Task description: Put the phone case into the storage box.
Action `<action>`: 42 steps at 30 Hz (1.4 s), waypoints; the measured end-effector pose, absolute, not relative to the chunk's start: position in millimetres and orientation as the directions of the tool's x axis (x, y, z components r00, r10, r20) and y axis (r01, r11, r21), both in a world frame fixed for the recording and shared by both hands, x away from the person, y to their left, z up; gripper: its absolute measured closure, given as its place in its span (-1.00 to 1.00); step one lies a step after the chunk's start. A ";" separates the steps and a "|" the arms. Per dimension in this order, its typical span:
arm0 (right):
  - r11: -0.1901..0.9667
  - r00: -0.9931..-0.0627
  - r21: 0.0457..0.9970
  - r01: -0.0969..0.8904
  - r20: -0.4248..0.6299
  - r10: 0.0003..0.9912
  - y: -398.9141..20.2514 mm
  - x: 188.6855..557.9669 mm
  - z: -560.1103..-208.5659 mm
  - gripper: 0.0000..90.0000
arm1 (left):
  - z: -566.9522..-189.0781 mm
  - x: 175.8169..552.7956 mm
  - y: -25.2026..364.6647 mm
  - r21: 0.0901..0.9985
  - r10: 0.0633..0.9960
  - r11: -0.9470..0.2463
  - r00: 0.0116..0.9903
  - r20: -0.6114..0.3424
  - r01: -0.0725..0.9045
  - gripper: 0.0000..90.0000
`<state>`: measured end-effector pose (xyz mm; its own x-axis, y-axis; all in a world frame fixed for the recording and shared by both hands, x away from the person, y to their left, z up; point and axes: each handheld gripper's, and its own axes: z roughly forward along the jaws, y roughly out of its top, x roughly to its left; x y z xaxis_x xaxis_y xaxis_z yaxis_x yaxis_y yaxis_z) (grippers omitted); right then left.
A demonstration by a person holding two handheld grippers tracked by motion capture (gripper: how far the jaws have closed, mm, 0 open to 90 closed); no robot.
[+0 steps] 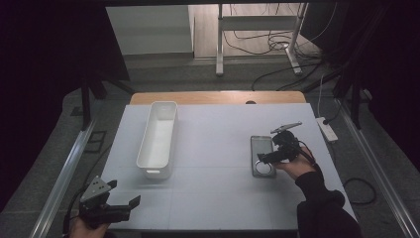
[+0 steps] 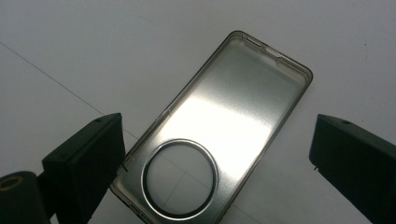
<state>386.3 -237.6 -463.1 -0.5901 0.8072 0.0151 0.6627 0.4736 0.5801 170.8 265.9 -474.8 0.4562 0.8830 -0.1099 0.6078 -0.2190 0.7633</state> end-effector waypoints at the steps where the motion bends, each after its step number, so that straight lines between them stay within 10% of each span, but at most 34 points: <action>1: 0.475 -0.590 0.579 0.663 0.014 0.807 -237.5 386.3 -463.9 -0.89 | -474.9 170.7 265.7 0.763 0.883 -0.218 0.456 -0.112 0.608 -0.93; 20: 0.493 -0.592 0.526 0.693 0.023 0.806 -241.8 379.3 -488.2 -0.70 | -474.8 170.5 265.7 0.765 0.882 -0.218 0.458 -0.112 0.606 -0.92; 36: 0.564 -0.664 0.514 0.646 0.014 0.747 -242.5 372.3 -485.5 0.92 | -474.8 170.5 265.8 0.765 0.882 -0.217 0.458 -0.113 0.606 -0.92; 42: 0.583 -0.669 0.489 0.649 0.002 0.743 -242.0 370.6 -486.5 1.00 | -474.7 170.4 265.7 0.765 0.882 -0.220 0.459 -0.110 0.605 -0.92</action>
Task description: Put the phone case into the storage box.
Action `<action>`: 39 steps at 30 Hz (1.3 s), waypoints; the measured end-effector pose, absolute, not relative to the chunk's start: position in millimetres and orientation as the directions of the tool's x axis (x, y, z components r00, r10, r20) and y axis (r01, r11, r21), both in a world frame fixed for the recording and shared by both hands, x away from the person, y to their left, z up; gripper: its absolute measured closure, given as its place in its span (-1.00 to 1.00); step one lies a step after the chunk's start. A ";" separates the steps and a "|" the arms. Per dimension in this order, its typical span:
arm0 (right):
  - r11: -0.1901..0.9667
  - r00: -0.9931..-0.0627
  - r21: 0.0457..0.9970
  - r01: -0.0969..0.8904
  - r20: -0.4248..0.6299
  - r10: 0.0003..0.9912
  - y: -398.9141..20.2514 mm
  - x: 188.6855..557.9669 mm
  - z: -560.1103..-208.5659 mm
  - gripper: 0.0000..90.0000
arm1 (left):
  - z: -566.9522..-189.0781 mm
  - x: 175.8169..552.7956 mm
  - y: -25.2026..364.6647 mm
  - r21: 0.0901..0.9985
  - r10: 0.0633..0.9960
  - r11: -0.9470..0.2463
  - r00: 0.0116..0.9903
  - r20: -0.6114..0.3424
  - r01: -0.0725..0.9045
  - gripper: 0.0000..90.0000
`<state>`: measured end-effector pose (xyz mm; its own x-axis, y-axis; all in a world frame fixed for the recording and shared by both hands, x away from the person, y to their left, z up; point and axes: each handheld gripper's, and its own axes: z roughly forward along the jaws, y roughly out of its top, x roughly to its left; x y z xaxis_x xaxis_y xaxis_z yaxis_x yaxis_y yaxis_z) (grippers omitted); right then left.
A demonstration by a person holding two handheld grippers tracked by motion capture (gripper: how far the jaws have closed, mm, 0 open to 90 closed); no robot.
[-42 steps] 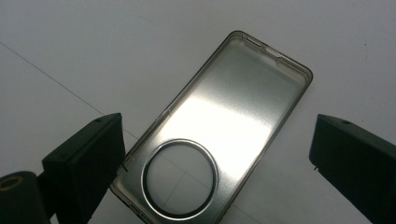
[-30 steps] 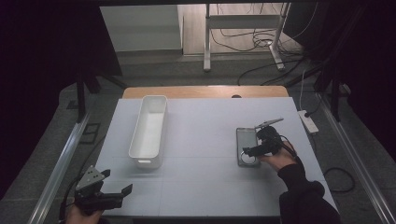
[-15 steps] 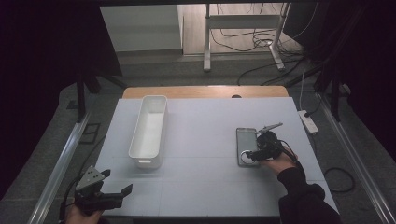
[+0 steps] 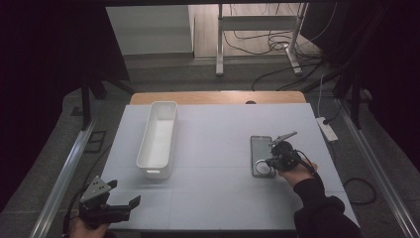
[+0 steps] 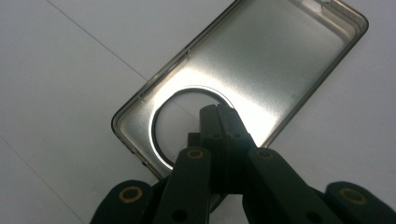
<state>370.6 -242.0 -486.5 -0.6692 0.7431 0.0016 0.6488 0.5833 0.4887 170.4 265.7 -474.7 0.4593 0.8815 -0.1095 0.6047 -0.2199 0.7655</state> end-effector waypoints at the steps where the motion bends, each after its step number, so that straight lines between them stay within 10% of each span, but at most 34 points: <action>1: 0.579 -0.667 0.485 0.655 0.012 0.745 -242.5 370.8 -487.4 1.00 | -474.7 170.3 265.8 0.766 0.881 -0.219 0.459 -0.110 0.604 -0.92; 39: 0.516 -0.571 0.470 0.716 -0.031 0.821 -277.6 402.1 -493.3 1.00 | -475.0 171.2 265.9 0.763 0.883 -0.216 0.455 -0.114 0.610 -0.91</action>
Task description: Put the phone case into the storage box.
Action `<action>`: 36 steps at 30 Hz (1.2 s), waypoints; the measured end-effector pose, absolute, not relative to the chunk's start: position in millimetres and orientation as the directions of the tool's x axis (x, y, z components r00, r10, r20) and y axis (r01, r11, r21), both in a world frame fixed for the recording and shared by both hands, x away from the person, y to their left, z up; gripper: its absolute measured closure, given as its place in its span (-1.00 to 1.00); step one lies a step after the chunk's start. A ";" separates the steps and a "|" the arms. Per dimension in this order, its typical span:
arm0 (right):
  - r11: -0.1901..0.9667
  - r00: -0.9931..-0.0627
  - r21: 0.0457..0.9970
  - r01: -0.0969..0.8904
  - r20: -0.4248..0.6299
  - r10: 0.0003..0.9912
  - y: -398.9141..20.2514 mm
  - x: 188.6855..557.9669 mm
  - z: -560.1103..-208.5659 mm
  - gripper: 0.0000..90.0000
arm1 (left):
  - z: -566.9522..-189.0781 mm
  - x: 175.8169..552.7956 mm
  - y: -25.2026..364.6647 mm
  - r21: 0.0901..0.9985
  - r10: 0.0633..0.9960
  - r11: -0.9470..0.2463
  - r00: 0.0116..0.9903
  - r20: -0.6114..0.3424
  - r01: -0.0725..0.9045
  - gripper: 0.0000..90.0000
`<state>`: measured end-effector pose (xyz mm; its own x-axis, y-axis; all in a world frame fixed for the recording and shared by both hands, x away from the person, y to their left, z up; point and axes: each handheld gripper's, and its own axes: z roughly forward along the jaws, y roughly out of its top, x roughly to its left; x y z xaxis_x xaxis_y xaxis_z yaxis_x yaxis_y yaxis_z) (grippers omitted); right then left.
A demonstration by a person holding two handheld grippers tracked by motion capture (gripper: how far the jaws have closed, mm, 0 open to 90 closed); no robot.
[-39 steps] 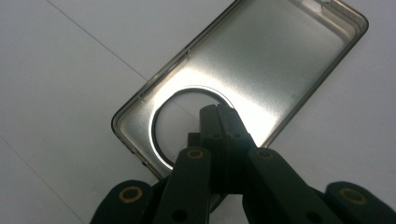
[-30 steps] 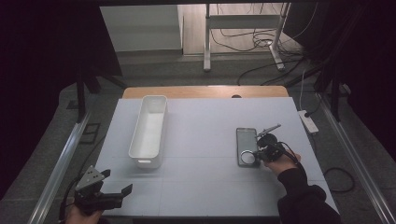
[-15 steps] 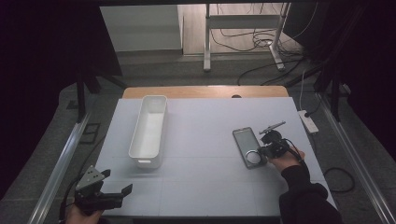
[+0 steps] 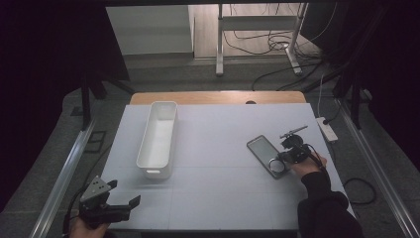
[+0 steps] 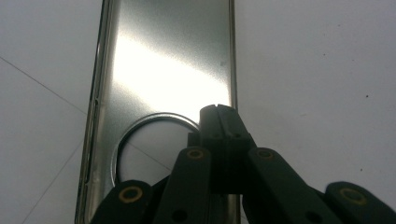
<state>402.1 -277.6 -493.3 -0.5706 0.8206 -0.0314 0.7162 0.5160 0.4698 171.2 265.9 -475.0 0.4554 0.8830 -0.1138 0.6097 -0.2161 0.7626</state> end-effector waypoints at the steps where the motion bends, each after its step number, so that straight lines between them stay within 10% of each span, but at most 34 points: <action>1: 0.515 -0.573 0.478 0.712 -0.029 0.819 -276.5 401.9 -492.4 1.00 | -475.0 171.2 265.9 0.762 0.883 -0.216 0.455 -0.114 0.610 -0.91; 36: 0.544 -0.650 0.517 0.661 0.031 0.760 -196.4 433.3 -501.4 0.99 | -475.2 171.7 266.1 0.760 0.881 -0.219 0.458 -0.115 0.612 -0.91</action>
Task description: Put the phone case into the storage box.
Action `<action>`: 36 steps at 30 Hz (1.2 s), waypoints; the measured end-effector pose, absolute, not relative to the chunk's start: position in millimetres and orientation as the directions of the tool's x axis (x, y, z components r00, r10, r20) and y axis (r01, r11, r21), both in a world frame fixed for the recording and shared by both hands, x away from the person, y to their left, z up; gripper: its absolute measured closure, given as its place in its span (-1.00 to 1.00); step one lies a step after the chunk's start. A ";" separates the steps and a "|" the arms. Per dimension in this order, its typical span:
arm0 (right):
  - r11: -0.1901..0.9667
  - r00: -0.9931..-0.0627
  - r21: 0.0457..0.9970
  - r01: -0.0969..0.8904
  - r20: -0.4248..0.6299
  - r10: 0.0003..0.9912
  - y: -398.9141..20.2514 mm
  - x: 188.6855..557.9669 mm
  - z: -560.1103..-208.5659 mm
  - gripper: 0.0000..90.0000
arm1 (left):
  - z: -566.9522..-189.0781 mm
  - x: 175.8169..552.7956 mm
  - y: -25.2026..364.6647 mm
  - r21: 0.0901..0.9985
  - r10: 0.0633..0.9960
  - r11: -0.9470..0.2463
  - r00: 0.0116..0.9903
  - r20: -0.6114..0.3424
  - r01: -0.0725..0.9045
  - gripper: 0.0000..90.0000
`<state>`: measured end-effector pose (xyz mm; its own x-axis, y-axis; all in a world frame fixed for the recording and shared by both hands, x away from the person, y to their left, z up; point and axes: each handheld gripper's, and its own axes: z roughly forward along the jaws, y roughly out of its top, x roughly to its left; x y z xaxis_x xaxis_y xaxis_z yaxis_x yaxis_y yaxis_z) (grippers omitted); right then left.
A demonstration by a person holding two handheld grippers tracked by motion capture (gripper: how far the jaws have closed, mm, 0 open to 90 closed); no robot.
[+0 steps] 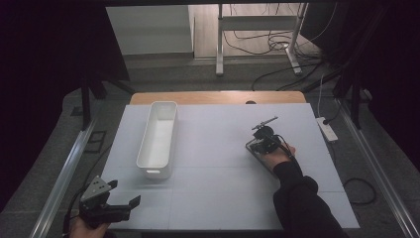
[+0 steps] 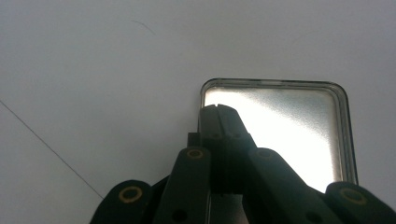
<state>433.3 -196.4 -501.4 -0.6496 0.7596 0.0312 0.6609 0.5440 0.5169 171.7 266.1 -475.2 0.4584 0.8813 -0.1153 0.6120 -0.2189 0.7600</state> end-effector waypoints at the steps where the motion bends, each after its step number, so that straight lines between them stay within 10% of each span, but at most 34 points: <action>1: 0.550 -0.655 0.515 0.658 0.031 0.755 -194.4 431.9 -501.8 0.99 | -475.2 171.6 266.1 0.760 0.881 -0.219 0.459 -0.115 0.611 -0.91; 36: 0.672 -0.770 0.446 0.591 0.063 0.635 -190.8 368.8 -497.9 0.99 | -475.2 171.7 266.0 0.759 0.883 -0.214 0.454 -0.119 0.615 -0.91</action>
